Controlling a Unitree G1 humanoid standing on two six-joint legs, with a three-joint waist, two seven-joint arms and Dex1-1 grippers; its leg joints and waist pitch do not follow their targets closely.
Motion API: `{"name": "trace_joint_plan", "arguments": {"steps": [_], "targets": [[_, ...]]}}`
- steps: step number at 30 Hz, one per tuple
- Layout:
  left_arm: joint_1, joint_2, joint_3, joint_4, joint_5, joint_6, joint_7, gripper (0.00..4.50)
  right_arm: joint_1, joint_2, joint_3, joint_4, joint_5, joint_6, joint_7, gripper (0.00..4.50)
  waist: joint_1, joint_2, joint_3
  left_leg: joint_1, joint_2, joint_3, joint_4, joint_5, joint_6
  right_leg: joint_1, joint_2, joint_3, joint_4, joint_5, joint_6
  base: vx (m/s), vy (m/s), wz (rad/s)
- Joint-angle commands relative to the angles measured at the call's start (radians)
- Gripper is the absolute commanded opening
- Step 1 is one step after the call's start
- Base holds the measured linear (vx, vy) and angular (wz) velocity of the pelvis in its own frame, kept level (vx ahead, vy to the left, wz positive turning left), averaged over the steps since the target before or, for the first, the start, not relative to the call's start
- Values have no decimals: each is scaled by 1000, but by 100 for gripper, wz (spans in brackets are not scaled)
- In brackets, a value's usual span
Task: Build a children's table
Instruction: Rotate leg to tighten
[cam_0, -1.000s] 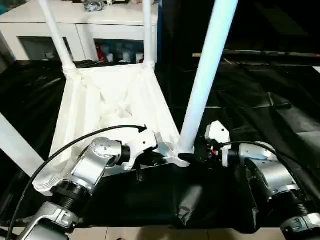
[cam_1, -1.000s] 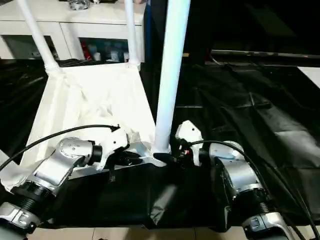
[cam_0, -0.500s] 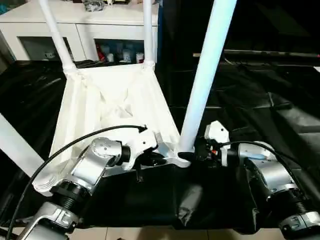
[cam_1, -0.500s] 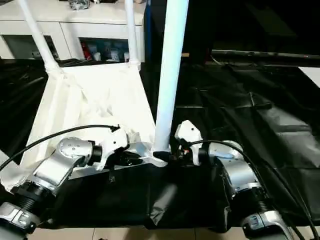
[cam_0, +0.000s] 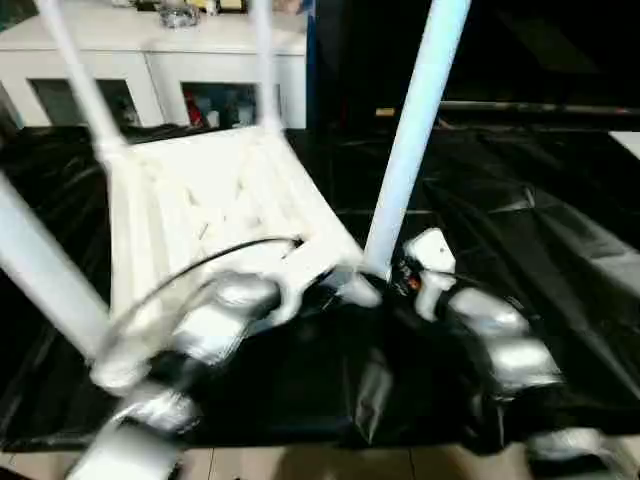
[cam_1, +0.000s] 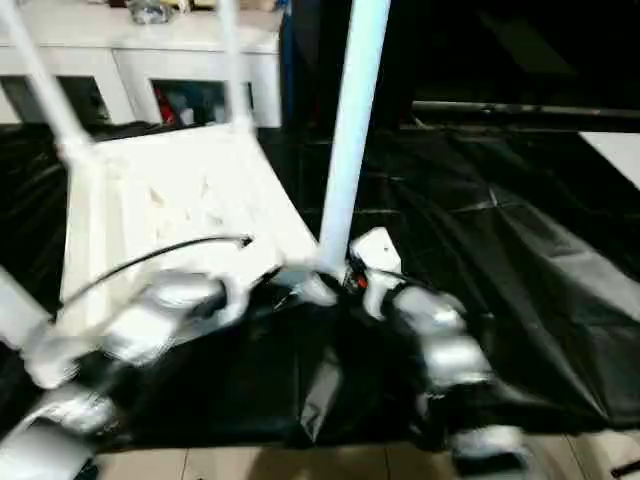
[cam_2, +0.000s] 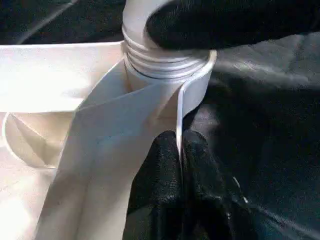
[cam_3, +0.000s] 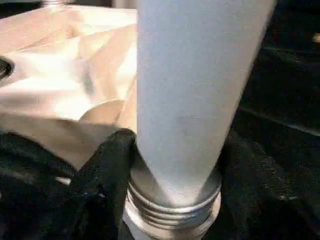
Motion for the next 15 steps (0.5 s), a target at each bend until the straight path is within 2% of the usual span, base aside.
{"name": "trace_joint_plan", "arguments": {"steps": [1, 2, 3, 4, 5, 8, 9, 10, 11, 12, 14, 15], "targets": [[-29, -5, 64, 28, 7, -2, 121, 0, 25, 22, 15, 51, -12, 52, -38, 239, -9, 3, -53, 27, 47, -47, -87, -536, -23, 21, -58, 16, -106, -605, -79, 0, 0, 0], [-43, -18, 64, 49, 16, -10, 150, 0, 14, 52, 17, 59, -9, 47, -49, 239, -15, 5, -53, 27, 47, -49, -88, -556, -22, 24, -60, 12, -108, -579, -89, 0, 0, 0], [-52, -23, 61, 62, 23, -21, 163, 0, 8, 70, 24, 61, -10, 35, -48, 275, -17, 6, -53, 27, 50, -52, -91, -565, -24, 29, -60, 7, -109, -566, -89, 0, 0, 0], [-54, -24, 57, 68, 28, -30, 166, 0, 5, 78, 29, 61, -8, 29, -38, 275, -19, 13, -51, 33, 54, -53, -95, -602, -28, 25, -59, 3, -112, -543, -94, 0, 0, 0], [-57, -25, 51, 74, 32, -44, 163, 0, 2, 86, 35, 58, -2, 21, -18, 286, -25, 12, -48, 41, 53, -55, -95, -637, -31, 24, -59, -3, -118, -532, -97, 0, 0, 0], [-41, -11, 34, 58, 31, -69, 103, 0, -4, 73, 38, 38, 21, 20, 58, 295, -37, 8, -47, 31, 52, -63, -100, -661, -34, 38, -65, -10, -118, -559, -81, 0, 0, 0], [-39, -9, 32, 55, 30, -70, 98, 0, -4, 71, 38, 36, 23, 21, 63, 316, -41, 6, -48, 28, 51, -64, -100, -661, -32, 41, -67, -12, -118, -563, -77, 0, 0, 0], [-20, 11, 18, 27, 21, -88, 40, 0, -6, 33, 43, 10, 38, 25, 129, 324, -48, 7, -49, 18, 53, -68, -102, -648, -26, 50, -73, -11, -115, -554, -80, 0, 0, 0], [-15, 17, 13, 20, 18, -95, 23, 0, -6, 20, 46, 2, 40, 25, 150, 328, -46, 7, -50, 17, 56, -70, -103, -639, -25, 54, -75, -11, -115, -546, -80, 0, 0, 0], [-4, 31, 7, 4, 12, -96, -7, 0, -6, -12, 47, -15, 48, 29, 197, 328, -44, 9, -48, 22, 56, -67, -100, -633, -21, 46, -77, -10, -117, -533, -94, 0, 0, 0], [1, 38, 4, -4, 9, -92, -22, 0, -5, -29, 46, -24, 53, 32, 223, 328, -37, 4, -45, 36, 52, -58, -91, -618, -14, 32, -79, -7, -123, -544, -110, 0, 0, 0], [16, 55, -3, -26, -1, -99, -67, 0, -3, -63, 44, -41, 65, 35, 273, 328, -36, 3, -45, 36, 50, -57, -89, -605, -10, 31, -81, -7, -126, -551, -114, 0, 0, 0]]}}
